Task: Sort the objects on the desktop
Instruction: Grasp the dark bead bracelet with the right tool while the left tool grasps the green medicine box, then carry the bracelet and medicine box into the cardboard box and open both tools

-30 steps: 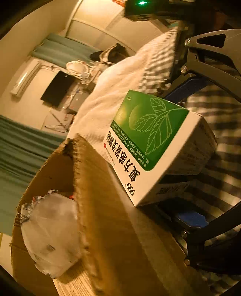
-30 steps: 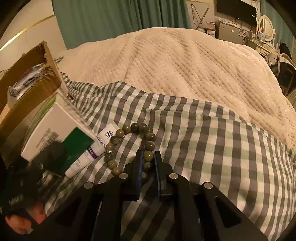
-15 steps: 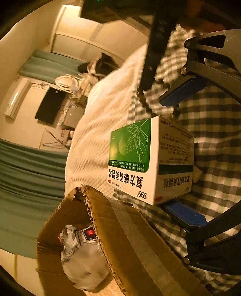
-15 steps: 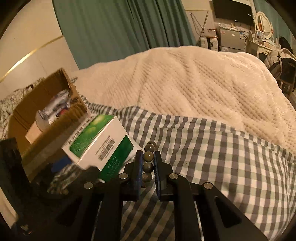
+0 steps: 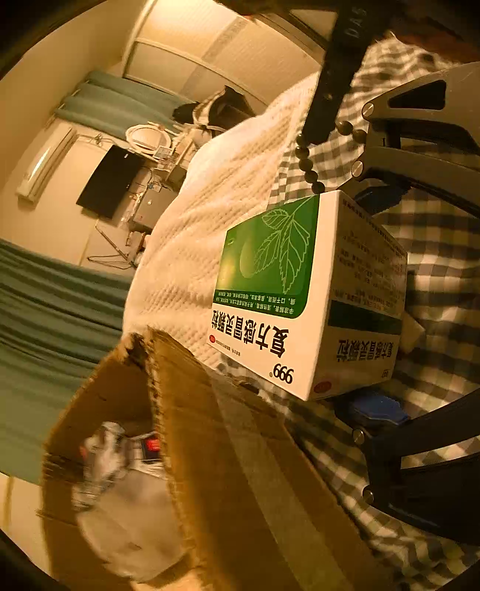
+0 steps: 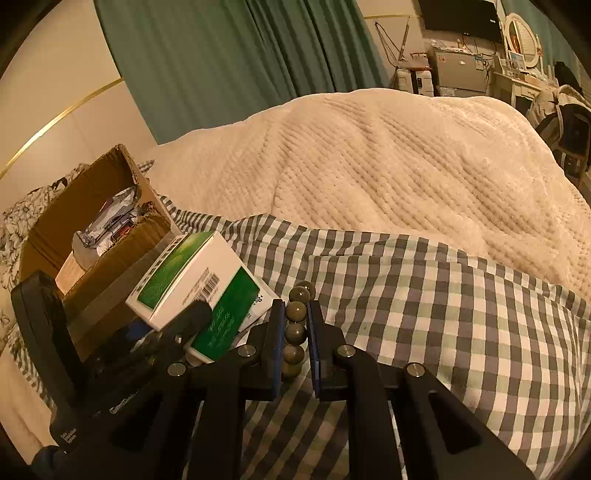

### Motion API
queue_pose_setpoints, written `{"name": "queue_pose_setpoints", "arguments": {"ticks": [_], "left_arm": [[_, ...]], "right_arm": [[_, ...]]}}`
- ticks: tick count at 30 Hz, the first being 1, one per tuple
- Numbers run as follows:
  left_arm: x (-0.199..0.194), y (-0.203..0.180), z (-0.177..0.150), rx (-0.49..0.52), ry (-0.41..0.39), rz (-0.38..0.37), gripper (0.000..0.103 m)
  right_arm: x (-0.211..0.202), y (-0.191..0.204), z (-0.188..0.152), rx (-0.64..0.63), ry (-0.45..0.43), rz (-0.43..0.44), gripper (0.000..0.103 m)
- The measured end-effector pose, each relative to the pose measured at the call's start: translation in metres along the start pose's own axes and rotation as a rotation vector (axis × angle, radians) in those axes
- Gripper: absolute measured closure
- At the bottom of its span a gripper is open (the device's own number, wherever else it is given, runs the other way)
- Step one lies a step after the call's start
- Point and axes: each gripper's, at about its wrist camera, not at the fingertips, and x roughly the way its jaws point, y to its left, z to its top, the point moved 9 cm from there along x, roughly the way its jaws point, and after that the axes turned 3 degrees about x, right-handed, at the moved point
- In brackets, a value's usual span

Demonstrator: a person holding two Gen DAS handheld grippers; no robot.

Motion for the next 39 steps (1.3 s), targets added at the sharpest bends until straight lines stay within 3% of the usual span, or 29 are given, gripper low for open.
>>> {"name": "queue_pose_setpoints", "arguments": {"ticks": [7,15,23,26,30,33,37,39], "left_arm": [[-0.03,-0.013,0.015,0.071,-0.046,-0.002,0.023],[-0.106,-0.002,0.074,0.011,-0.098,-0.028,0.023],[-0.186,0.028,0.117,0.11,-0.141,0.092,0.023],[-0.21,0.048,0.125,0.146,-0.159,0.173,0.023],[-0.234,0.093,0.128,0.126,-0.215,0.263,0.023],[-0.23,0.127,0.123,0.109,-0.239,0.318,0.023],[-0.206,0.166,0.113,0.034,-0.212,0.314,0.023],[-0.202,0.172,0.118,0.04,-0.251,0.31,0.022]], "right_arm": [[-0.014,0.009,0.006,-0.018,-0.025,0.014,0.092],[-0.078,0.059,0.034,-0.134,-0.102,0.016,0.092],[-0.13,0.15,0.037,-0.316,-0.135,0.049,0.092],[-0.136,0.186,0.038,-0.359,-0.143,0.076,0.092],[-0.128,0.229,0.042,-0.374,-0.129,0.147,0.092],[-0.109,0.255,0.045,-0.382,-0.114,0.177,0.092],[-0.072,0.28,0.051,-0.395,-0.083,0.193,0.092],[-0.049,0.294,0.057,-0.397,-0.074,0.199,0.092]]}}
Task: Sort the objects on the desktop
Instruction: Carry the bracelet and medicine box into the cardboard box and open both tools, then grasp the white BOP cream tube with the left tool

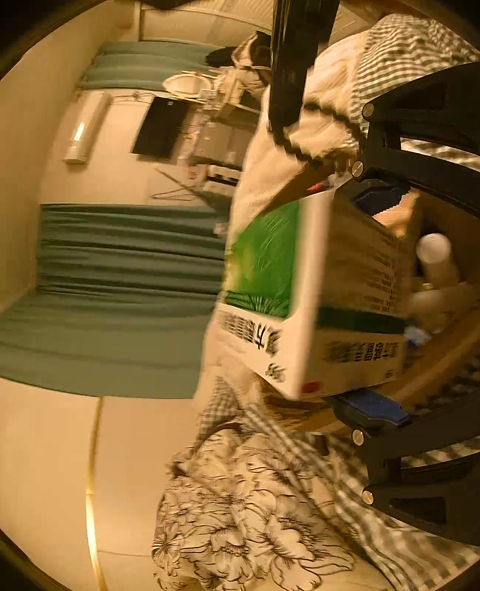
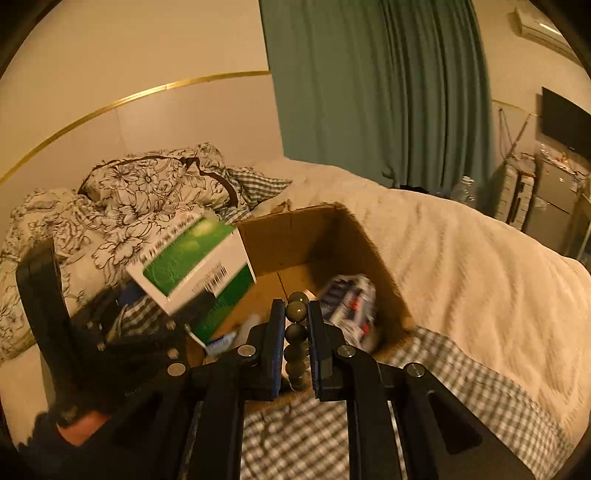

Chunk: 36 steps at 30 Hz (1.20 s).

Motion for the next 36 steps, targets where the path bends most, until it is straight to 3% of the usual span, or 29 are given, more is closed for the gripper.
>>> {"name": "queue_pose_setpoints", "arguments": {"ticks": [3,4,5,6,9,13,21,26,32,36], "left_arm": [[0.009,0.001,0.003,0.017,0.012,0.001,0.017],[0.009,0.002,0.004,0.021,0.02,0.015,0.008],[0.008,0.002,0.006,0.021,0.014,0.027,0.0],[0.003,0.002,0.01,0.02,-0.007,0.034,0.0],[-0.003,0.0,0.013,0.017,-0.014,0.019,0.0],[-0.014,-0.011,0.01,0.001,0.039,-0.001,0.0],[-0.066,-0.067,-0.006,0.055,0.071,-0.086,0.0],[-0.089,-0.117,-0.035,0.086,0.114,-0.125,0.0],[-0.081,-0.18,-0.081,0.14,0.191,-0.143,0.0],[-0.062,-0.205,-0.095,0.145,0.194,-0.142,0.0]], "right_arm": [[0.025,0.001,0.016,0.024,-0.017,0.004,0.087],[0.028,-0.001,0.02,0.039,-0.016,0.006,0.065],[0.031,-0.005,0.025,0.065,-0.022,0.006,0.049],[0.028,-0.01,0.031,0.102,-0.047,0.007,0.031],[0.014,-0.023,0.036,0.157,-0.083,0.003,0.03],[-0.011,-0.039,0.025,0.174,-0.069,-0.073,0.03],[-0.097,-0.07,-0.029,0.107,-0.042,-0.261,0.03],[-0.162,-0.106,-0.073,0.072,-0.06,-0.372,0.03],[-0.191,-0.158,-0.124,0.133,-0.056,-0.417,0.028],[-0.189,-0.195,-0.153,0.194,-0.054,-0.41,0.028]]}}
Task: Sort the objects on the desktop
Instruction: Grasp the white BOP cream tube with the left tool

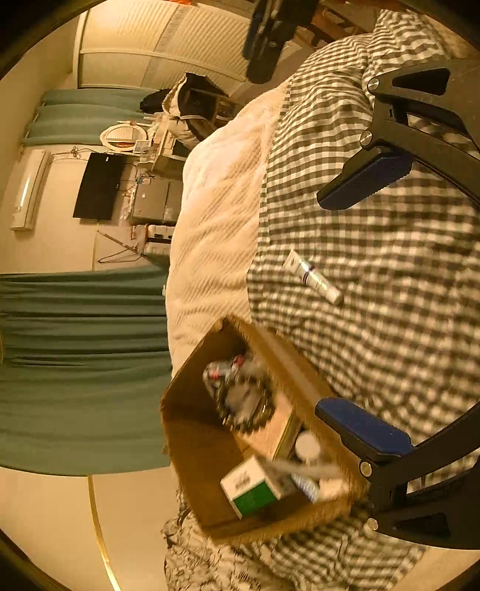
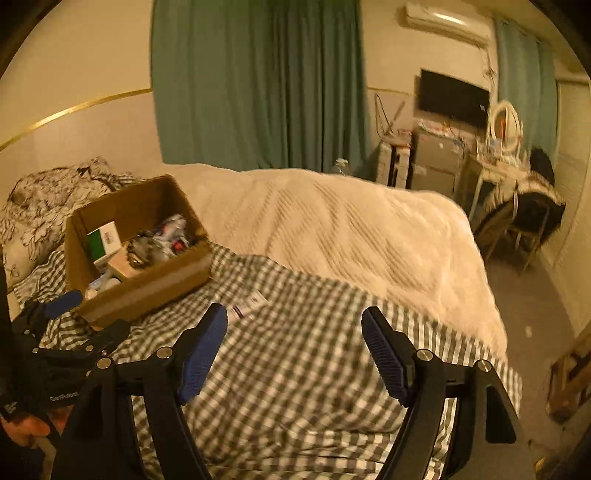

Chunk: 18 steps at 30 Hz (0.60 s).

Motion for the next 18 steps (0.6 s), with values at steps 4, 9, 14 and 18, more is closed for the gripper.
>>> {"name": "queue_pose_setpoints", "arguments": {"ticks": [4,9,14,18], "left_arm": [[0.037,-0.017,-0.008,-0.065,0.014,-0.026,0.0],[0.089,-0.036,-0.018,-0.075,0.071,-0.094,0.0],[0.136,-0.053,-0.021,0.016,0.127,-0.109,0.0],[0.164,-0.056,-0.025,0.12,0.156,-0.08,0.0]], "right_arm": [[0.022,-0.029,-0.012,-0.014,0.018,-0.024,0.024],[0.048,-0.047,-0.021,0.03,0.053,0.03,0.021],[0.09,-0.046,-0.046,-0.001,0.16,0.014,0.016],[0.105,-0.051,-0.058,0.045,0.212,-0.016,0.0]]}}
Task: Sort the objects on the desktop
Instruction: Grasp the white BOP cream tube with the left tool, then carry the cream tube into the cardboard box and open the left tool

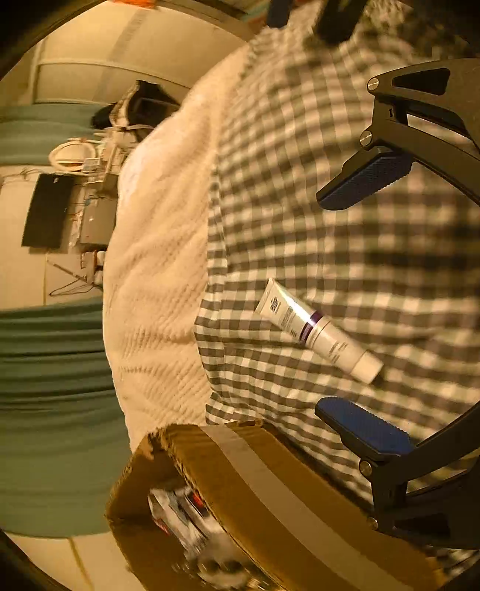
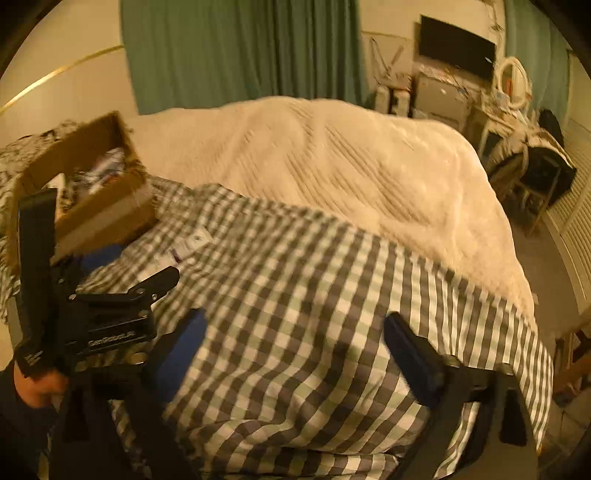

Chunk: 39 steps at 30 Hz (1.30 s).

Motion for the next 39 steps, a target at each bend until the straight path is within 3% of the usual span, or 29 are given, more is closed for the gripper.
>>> {"name": "queue_pose_setpoints", "arguments": {"ticks": [2,4,6,8,9,11,21,28,34,39], "left_arm": [[0.009,-0.001,0.0,0.044,0.002,-0.014,0.0],[0.022,0.005,-0.003,0.09,0.03,0.02,0.001],[0.029,0.009,-0.006,0.092,0.045,0.012,0.012],[0.038,0.016,-0.012,0.061,0.073,-0.021,0.051],[0.04,0.019,-0.013,0.045,0.082,-0.023,0.065],[0.039,0.027,-0.015,0.003,0.081,-0.043,0.072],[-0.01,0.015,-0.033,0.059,0.076,-0.07,0.077],[-0.064,0.019,-0.046,-0.036,0.065,-0.113,0.077],[-0.131,0.037,-0.018,-0.084,-0.042,-0.111,0.077],[-0.176,0.078,0.015,-0.106,-0.123,-0.069,0.077]], "right_arm": [[0.006,-0.001,0.0,0.025,0.01,0.003,0.0],[0.011,-0.001,-0.003,0.025,0.022,-0.001,0.001],[0.014,-0.002,-0.004,0.025,0.038,-0.008,0.0],[0.013,-0.004,-0.005,0.036,0.039,-0.011,0.0],[0.013,-0.004,-0.005,0.042,0.039,-0.011,0.0],[0.014,-0.006,-0.005,0.053,0.041,-0.012,0.0],[-0.006,-0.008,-0.002,0.047,0.001,-0.076,0.0],[-0.042,0.007,-0.007,0.077,-0.042,-0.051,0.0],[-0.066,0.045,-0.014,0.061,-0.079,-0.015,0.001],[-0.082,0.085,-0.016,0.007,-0.114,0.017,0.001]]}}
